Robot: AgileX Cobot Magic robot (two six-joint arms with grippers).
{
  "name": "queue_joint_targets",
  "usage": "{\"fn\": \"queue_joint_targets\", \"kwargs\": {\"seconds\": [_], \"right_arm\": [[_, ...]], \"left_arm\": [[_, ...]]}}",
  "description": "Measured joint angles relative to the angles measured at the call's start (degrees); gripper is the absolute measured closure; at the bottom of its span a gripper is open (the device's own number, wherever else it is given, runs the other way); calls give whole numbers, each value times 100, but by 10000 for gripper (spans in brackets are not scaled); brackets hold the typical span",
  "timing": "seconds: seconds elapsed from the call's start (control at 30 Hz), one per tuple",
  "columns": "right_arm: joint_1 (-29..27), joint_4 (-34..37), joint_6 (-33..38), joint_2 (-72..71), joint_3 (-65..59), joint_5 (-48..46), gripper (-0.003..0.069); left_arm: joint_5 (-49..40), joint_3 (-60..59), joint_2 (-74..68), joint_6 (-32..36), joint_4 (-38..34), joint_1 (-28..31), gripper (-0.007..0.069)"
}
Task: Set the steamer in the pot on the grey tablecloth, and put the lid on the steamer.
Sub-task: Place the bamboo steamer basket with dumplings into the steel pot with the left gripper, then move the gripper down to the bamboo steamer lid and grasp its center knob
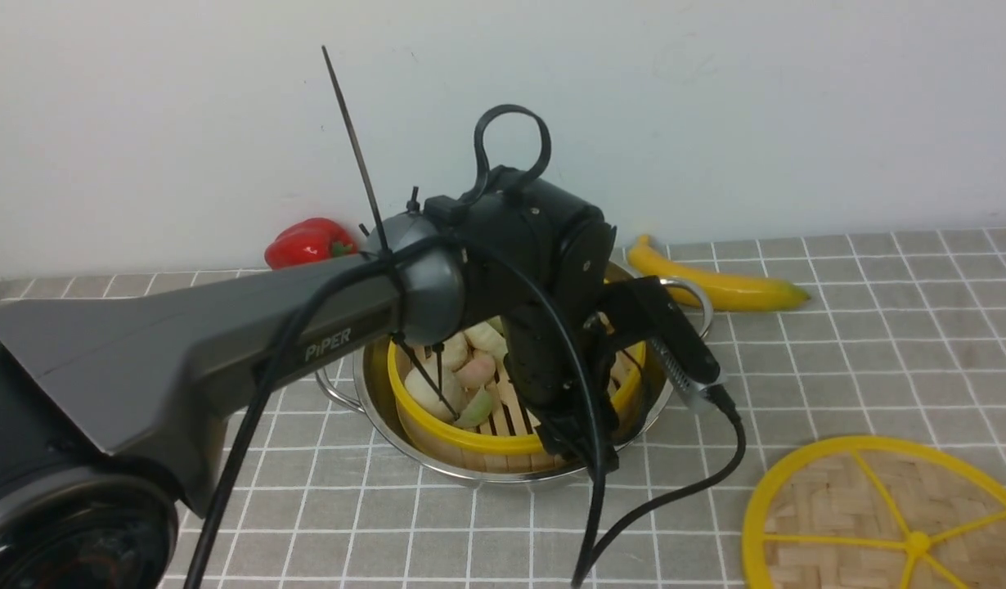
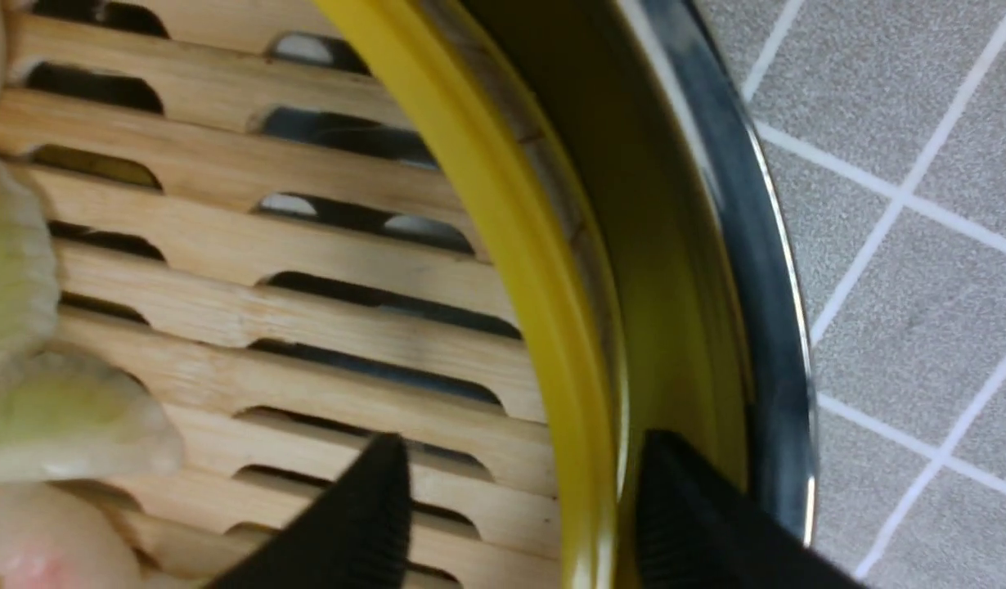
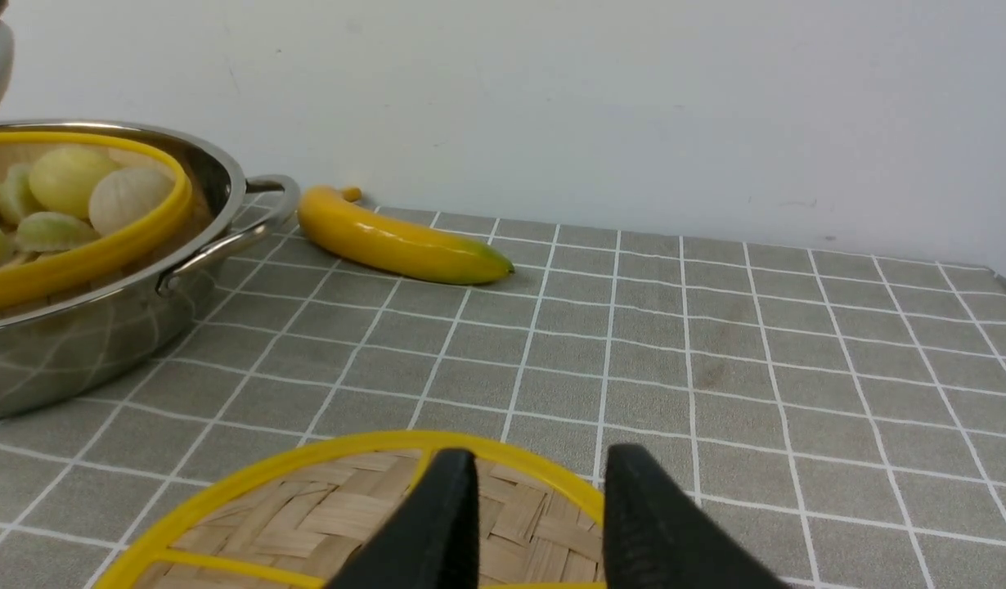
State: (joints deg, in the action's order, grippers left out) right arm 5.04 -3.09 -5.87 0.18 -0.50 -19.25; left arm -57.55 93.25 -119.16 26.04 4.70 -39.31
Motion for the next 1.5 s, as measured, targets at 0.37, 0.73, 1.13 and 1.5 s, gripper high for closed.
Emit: {"fn": "queue_joint_targets", "kwargs": {"seconds": [0.37, 0.73, 1.13, 1.5], "right_arm": [[0, 0, 0, 0, 0, 0, 416], [0, 0, 0, 0, 0, 0, 416], [0, 0, 0, 0, 0, 0, 416], [0, 0, 0, 0, 0, 0, 416]], "left_arm": [[-379, 186, 707, -189, 36, 0, 195], [-1161, 819, 2018, -779, 386, 0, 475], [-1199, 903, 3113, -960, 496, 0, 648], [-1169, 694, 3531, -1154, 64, 169, 636]]}}
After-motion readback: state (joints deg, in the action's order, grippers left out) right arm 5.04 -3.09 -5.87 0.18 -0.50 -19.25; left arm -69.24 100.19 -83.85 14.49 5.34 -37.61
